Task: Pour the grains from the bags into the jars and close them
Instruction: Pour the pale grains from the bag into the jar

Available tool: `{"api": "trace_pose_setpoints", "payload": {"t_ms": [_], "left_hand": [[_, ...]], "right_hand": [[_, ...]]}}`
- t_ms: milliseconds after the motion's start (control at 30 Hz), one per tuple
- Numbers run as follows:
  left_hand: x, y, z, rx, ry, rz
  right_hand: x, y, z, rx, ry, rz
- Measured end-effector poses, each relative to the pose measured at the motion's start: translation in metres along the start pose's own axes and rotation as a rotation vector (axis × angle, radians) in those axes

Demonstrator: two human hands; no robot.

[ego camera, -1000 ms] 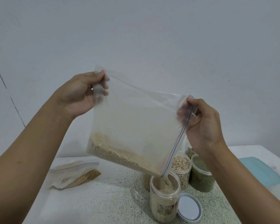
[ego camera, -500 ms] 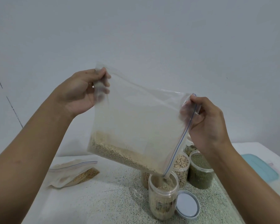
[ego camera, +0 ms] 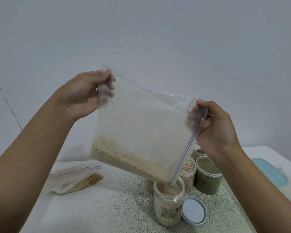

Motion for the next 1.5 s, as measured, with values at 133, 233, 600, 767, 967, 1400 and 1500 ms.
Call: {"api": "trace_pose_setpoints", "payload": {"t_ms": [133, 233, 600, 767, 967, 1400, 1500], "left_hand": [[-0.001, -0.002, -0.003, -0.008, -0.007, -0.004], [-0.002, -0.002, -0.007, -0.002, -0.003, -0.008], [-0.001, 0.003, -0.013, 0.041, 0.024, 0.008], [0.000, 0.002, -0.011, 0.039, 0.041, 0.013], [0.002, -0.001, -0.006, 0.019, 0.035, 0.017], [0.006, -0.003, 0.006, 0.011, -0.010, 0.024], [0.006, -0.002, 0.007, 0.009, -0.009, 0.024]], "right_hand": [[0.001, 0.003, 0.000, -0.024, -0.013, 0.017], [0.000, 0.006, 0.002, -0.042, -0.023, 0.021], [0.001, 0.012, 0.007, -0.038, -0.019, 0.008], [0.005, 0.011, 0.005, -0.048, 0.001, -0.022], [0.009, 0.006, 0.000, -0.073, 0.018, -0.054], [0.006, -0.002, -0.011, -0.053, 0.042, -0.046], [0.005, -0.001, -0.010, -0.036, 0.036, -0.019]]}}
Point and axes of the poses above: each hand's wrist, its own x-axis towards the middle knuckle, its own z-axis out of the palm, y = z × x, the point moved 7 cm from there along x, towards the middle knuckle, and after that the axes turned 1 degree about -z, right-handed, at the moved point
